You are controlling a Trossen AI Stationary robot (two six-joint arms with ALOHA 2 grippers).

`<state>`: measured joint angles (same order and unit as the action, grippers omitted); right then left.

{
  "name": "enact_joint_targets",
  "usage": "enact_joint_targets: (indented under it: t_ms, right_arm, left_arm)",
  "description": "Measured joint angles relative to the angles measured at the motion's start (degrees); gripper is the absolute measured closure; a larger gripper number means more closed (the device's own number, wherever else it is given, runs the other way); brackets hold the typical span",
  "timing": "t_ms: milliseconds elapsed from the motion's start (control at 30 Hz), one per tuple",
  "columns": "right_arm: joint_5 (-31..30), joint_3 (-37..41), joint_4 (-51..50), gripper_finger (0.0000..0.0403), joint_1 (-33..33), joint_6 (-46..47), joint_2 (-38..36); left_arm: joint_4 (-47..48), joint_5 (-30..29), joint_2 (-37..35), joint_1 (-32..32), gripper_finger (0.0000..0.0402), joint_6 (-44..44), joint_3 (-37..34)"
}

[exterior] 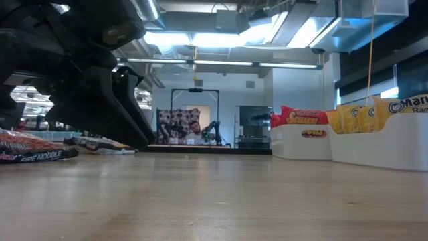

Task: Sort Maruchan noodles
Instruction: Put the black noodle pack into the bottom white bin

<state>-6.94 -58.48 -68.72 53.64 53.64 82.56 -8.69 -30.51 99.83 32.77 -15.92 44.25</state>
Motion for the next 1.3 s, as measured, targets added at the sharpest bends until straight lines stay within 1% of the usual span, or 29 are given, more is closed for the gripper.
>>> enact_joint_targets:
  t_ms: [200,300,400,567,700,833,900,1067,1300]
  right_arm:
    - [0.5,0.0,-0.1,0.0272,0.0,-1.2,0.0]
    - [0.0,-1.3,-0.6,0.0272,0.0,-1.1,0.0]
    - [-2.6,-3.2,-2.3,0.0272,0.0,1.2,0.1]
    - [-3.7,-5.2,-5.7,0.0272,0.0,4.8,0.1]
    - [-2.0,-7.0,-5.9,0.0272,0.0,4.1,0.1]
    - [3.2,-7.5,-3.0,0.0272,0.1,4.1,0.1]
    - [4.4,-7.0,-0.5,0.0272,0.1,4.4,0.1]
    - [5.0,-3.9,0.1,0.0272,0.1,4.6,0.1]
    - [2.5,0.1,1.5,0.0272,0.0,1.5,0.1]
  left_arm:
    - [0.0,0.0,0.0,-0.4,0.0297,0.0,0.0]
    - [0.0,0.0,0.0,-0.7,0.0297,0.0,0.0]
    - [0.0,0.0,0.0,-0.8,0.0297,0.0,0.0]
    - [0.0,0.0,0.0,-0.8,0.0297,0.0,0.0]
    - [0.0,0.0,0.0,-0.8,0.0297,0.0,0.0]
    - [0.0,0.0,0.0,-0.8,0.0297,0.0,0.0]
    - [0.0,0.0,0.0,-0.8,0.0297,0.0,0.0]
    - [0.0,0.0,0.0,-0.7,0.0297,0.0,0.0]
    - [0.0,0.0,0.0,-0.4,0.0297,0.0,0.0]
